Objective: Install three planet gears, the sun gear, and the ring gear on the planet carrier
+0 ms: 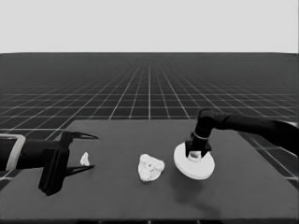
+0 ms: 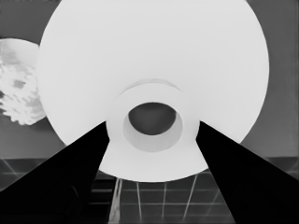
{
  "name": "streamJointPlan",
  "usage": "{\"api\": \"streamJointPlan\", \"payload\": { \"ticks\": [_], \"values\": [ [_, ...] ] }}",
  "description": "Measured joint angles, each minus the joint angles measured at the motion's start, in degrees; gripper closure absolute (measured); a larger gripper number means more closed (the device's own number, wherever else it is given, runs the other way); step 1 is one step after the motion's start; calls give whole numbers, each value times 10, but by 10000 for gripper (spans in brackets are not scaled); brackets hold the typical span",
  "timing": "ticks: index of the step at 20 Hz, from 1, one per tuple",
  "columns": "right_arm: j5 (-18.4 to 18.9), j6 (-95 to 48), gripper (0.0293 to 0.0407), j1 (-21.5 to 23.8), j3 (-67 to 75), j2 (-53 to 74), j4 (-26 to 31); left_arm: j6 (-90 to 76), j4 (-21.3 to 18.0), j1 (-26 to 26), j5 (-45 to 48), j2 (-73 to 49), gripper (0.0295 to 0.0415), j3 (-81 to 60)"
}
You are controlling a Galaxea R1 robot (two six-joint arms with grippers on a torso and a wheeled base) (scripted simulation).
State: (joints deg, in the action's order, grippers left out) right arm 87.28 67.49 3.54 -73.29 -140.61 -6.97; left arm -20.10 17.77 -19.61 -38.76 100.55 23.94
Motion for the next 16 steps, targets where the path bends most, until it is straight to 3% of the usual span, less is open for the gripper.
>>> {"api": "streamJointPlan", "payload": {
  "ticks": [2,4,10,12,16],
  "values": [
    [12,127,351,-12,-87,-195,-17,0,0,0,0,0,326,0],
    [11,122,351,-16,-177,-298,-20,0,0,0,0,0,326,0],
    [8,104,351,-19,-243,-347,-21,0,0,0,0,0,326,0],
    [-2,92,351,-55,-263,-353,-56,0,0,0,0,0,326,0],
    [-8,85,351,-72,-275,-356,-71,0,0,0,0,0,326,0]
  ]
}}
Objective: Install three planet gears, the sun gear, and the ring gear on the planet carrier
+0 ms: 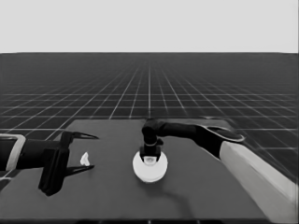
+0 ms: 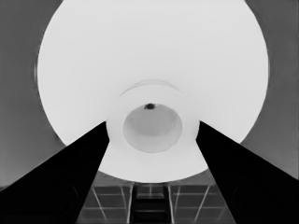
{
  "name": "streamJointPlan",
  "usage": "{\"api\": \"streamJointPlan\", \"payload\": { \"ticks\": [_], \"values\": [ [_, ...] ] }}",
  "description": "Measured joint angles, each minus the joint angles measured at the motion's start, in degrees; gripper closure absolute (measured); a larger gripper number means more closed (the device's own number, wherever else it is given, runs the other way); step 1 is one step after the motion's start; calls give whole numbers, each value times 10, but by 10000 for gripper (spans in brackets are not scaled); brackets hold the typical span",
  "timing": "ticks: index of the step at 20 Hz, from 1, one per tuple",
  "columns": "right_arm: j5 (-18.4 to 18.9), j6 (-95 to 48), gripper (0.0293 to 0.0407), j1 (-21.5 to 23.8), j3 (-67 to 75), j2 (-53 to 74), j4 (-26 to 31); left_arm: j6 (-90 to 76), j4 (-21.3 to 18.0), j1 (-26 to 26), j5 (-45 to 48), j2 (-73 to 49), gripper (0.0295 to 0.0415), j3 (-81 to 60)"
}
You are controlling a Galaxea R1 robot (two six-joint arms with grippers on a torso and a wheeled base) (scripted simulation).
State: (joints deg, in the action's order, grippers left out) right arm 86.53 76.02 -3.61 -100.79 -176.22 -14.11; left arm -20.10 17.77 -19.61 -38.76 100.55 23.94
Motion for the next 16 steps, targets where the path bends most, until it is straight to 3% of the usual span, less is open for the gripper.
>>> {"api": "streamJointPlan", "payload": {
  "ticks": [16],
  "values": [
    [-1,52,351,-8,-2,0,-2,0,0,0,0,0,326,0]
  ]
}}
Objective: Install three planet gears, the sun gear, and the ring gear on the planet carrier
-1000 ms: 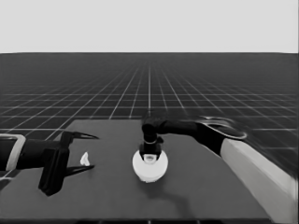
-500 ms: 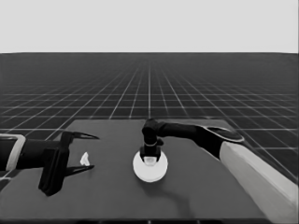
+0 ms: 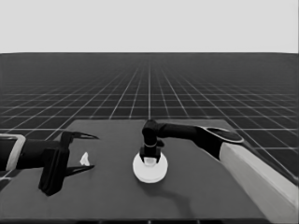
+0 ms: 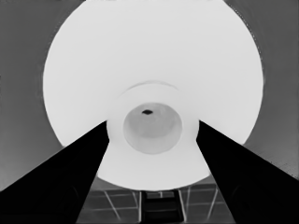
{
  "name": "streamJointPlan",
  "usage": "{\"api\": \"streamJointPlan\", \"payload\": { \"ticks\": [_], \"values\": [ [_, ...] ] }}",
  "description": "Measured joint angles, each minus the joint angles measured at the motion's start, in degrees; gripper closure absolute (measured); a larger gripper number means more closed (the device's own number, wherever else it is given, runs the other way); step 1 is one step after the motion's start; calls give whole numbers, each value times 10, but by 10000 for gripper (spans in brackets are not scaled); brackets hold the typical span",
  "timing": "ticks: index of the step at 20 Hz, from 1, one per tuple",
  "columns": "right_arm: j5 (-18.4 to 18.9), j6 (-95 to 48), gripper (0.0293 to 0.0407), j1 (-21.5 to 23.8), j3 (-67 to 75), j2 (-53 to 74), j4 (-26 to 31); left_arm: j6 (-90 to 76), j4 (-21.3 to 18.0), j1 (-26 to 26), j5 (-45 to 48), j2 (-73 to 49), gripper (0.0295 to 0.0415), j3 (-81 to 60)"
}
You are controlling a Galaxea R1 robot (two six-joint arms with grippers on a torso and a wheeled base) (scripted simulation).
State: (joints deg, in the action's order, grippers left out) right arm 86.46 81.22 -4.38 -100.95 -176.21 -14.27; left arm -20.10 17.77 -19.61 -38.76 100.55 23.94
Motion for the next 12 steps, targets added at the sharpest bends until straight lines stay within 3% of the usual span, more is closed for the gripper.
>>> {"api": "streamJointPlan", "payload": {
  "ticks": [12],
  "values": [
    [0,60,351,-1,0,0,0,0,0,0,0,0,326,0]
  ]
}}
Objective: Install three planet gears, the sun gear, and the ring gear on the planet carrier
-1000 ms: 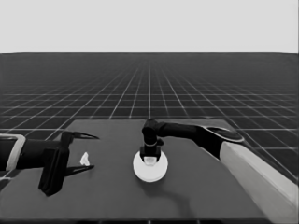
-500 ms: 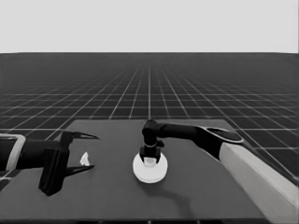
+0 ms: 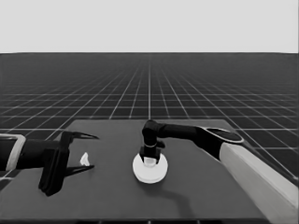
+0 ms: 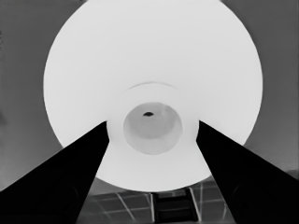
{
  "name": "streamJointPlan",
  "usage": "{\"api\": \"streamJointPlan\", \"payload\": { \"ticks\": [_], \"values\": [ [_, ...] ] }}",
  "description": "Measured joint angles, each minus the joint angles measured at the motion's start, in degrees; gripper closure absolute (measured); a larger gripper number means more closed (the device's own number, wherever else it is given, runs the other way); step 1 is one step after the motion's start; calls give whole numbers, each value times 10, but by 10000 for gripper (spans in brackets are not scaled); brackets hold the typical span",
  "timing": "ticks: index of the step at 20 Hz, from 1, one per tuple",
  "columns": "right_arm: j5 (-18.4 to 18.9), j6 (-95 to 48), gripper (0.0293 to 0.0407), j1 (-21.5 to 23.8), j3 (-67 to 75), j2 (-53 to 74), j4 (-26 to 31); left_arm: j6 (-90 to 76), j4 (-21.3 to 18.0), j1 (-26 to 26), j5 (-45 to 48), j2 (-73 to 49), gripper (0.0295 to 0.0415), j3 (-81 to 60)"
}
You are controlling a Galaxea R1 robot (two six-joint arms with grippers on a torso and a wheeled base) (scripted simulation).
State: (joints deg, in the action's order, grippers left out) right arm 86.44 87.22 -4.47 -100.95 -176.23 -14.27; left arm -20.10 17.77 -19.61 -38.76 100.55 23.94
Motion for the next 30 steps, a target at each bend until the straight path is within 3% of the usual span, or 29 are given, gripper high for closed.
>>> {"api": "streamJointPlan", "payload": {
  "ticks": [30],
  "values": [
    [0,150,351,-1,0,0,0,0,0,0,0,0,326,0]
  ]
}}
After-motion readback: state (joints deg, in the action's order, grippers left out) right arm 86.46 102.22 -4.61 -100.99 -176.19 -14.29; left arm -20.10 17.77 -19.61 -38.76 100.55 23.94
